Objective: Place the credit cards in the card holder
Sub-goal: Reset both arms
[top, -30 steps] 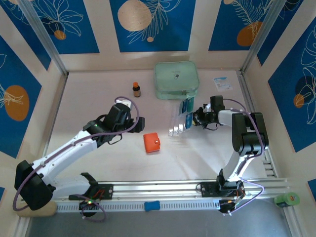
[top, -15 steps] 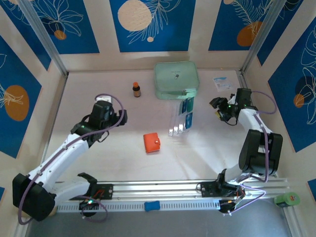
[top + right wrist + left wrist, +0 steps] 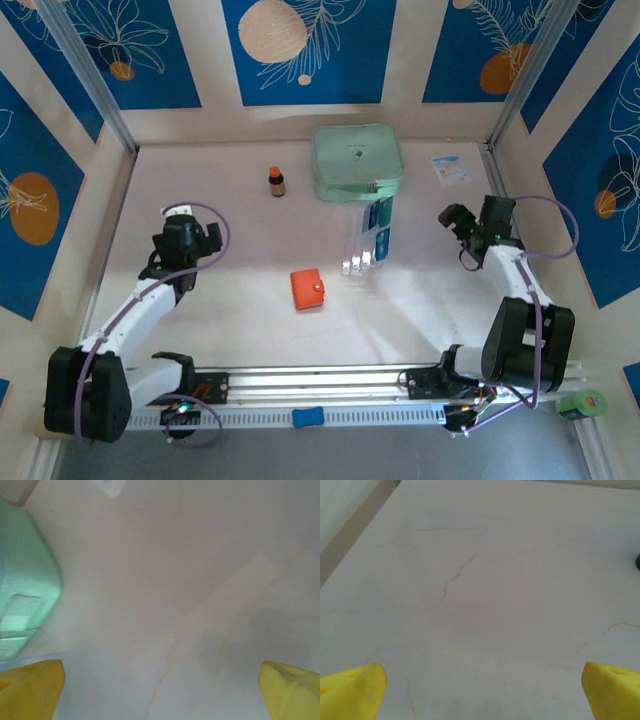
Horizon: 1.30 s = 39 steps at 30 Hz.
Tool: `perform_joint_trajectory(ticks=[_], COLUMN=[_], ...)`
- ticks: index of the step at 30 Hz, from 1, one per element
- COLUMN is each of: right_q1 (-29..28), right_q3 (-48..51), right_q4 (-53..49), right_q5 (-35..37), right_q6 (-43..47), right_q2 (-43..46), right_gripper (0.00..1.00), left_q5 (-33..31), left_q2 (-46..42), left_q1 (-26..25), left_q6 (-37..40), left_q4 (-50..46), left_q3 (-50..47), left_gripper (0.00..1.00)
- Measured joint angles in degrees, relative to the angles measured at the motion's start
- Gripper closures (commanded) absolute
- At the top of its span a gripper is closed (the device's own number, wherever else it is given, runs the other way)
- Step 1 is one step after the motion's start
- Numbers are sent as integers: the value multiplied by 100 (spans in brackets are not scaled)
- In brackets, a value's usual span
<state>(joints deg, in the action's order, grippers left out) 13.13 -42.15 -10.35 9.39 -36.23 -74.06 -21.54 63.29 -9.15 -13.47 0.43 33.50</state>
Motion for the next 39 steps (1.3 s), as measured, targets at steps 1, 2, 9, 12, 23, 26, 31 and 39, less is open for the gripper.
perform_joint_trajectory(ticks=[1,2,9,12,23,26,31,39], right_q1=[-59,-129,-726,-955,-1237,-1239,-1270,-1270], right_q3=[229,400,999,1091,2050,2184,2267,1954], right_q4=[238,415,1856,2498,4682,5193,5840,5746], right_q5=[223,398,1237,1384,1123,787,328,-50], right_q6=[13,39,717,1104,2124,2332,2577,2730], right_q2=[68,111,96,-109,-673,-846,-1248,-1311], right_gripper=[1,1,1,1,1,1,1,1], left_q5=[-2,0,-249,-365,317,680,1176,1558], left_q2=[61,131,640,793,1790,2151,2608,2612], left_q1=[11,17,35,46,411,444,444,448], left_q6=[37,57,505,813,1239,1270,1405,1515], left_q4=[173,350,1519,2133,4183,4699,5123,5108], left_q3=[-61,-122,-551,-778,-1279,-1349,-1370,-1228], left_gripper=[0,0,0,0,0,0,0,0])
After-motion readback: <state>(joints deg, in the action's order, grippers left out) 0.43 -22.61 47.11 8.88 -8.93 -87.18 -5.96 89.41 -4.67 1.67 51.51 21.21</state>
